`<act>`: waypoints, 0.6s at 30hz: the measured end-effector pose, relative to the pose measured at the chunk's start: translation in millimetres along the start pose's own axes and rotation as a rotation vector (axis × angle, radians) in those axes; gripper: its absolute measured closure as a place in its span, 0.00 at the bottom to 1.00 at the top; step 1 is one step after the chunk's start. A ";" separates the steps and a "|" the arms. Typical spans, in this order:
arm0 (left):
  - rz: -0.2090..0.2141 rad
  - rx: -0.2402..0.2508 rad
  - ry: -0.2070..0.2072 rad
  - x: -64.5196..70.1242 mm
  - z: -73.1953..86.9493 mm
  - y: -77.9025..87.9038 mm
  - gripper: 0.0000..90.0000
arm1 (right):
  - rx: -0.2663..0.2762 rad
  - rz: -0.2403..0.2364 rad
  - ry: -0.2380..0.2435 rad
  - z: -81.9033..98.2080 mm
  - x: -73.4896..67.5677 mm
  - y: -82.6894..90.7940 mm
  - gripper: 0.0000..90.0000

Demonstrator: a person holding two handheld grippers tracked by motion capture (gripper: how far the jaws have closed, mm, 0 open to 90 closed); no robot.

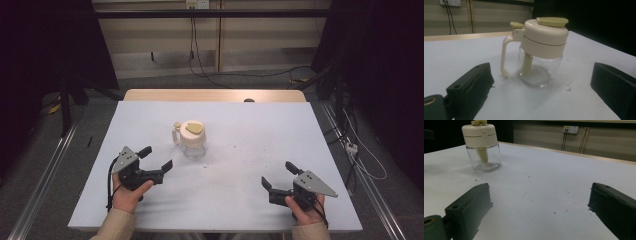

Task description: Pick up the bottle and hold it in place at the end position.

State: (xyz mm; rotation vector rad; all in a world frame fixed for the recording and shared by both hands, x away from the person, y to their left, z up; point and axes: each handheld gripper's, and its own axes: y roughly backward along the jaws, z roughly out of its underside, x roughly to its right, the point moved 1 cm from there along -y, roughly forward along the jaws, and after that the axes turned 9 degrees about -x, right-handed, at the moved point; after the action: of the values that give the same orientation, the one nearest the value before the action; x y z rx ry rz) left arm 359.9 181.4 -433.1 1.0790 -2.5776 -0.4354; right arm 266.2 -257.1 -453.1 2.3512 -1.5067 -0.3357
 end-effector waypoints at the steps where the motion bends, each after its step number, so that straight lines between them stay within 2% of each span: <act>1: -0.001 0.000 0.005 0.8 -1.0 -2.0 0.04 | 0.000 0.000 0.002 0.1 0.1 0.1 0.04; 4: 0.000 0.000 0.007 1.9 -2.8 -5.7 0.04 | 0.000 0.003 0.001 0.5 0.8 0.8 0.04; 6: -0.009 -0.009 -0.007 4.4 -4.0 -10.7 0.04 | 0.001 0.007 0.000 0.8 1.6 1.3 0.04; 11: -0.002 -0.022 -0.033 9.9 -5.2 -17.6 0.04 | -0.001 0.007 0.002 0.8 1.2 1.0 0.04; 18: -0.012 -0.046 -0.038 13.3 -4.8 -27.5 0.05 | 0.000 0.003 0.013 -0.4 -1.8 -0.2 0.04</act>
State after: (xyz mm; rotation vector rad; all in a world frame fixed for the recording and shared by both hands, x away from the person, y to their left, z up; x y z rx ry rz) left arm 370.3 152.6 -437.4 1.0805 -2.5821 -0.5208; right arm 265.8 -255.3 -452.8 2.3459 -1.5043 -0.3194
